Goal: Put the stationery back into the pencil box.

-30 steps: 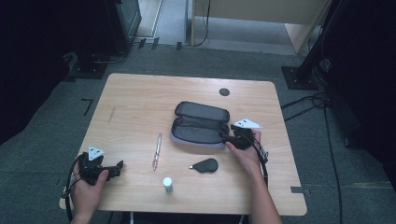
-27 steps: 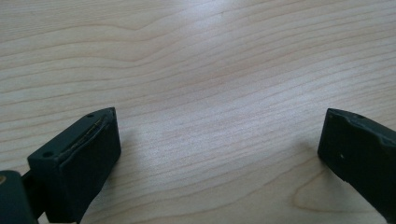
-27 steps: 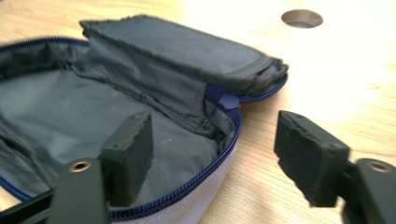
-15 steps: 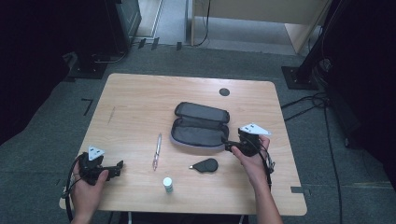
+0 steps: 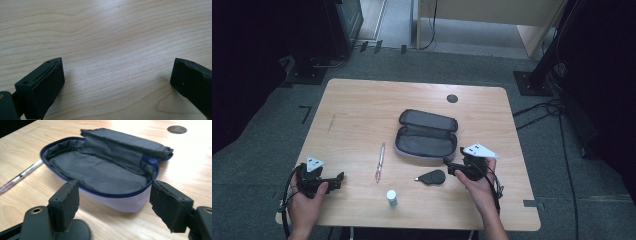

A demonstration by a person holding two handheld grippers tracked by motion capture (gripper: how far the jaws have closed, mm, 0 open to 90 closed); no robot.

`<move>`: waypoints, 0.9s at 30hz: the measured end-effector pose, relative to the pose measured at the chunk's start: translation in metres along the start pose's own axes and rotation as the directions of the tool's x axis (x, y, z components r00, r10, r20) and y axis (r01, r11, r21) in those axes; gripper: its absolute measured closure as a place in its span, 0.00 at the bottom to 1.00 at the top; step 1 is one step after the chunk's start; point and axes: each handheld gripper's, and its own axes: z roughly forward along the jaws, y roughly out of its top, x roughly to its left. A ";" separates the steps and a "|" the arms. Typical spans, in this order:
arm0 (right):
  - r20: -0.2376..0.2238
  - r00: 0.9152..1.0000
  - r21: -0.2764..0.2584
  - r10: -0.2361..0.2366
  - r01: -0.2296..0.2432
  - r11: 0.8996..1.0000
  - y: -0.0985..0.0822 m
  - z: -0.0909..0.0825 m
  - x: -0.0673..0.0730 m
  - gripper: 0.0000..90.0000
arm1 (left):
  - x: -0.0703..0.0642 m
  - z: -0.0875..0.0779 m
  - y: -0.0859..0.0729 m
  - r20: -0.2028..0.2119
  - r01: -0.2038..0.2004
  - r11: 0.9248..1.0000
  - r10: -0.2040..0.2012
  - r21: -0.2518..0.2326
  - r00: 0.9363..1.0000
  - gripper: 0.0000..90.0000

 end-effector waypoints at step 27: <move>-0.164 0.986 0.053 -0.023 0.032 0.998 -0.046 0.006 0.024 0.38 | 0.000 0.000 0.000 0.000 0.000 1.000 0.000 0.000 1.000 0.00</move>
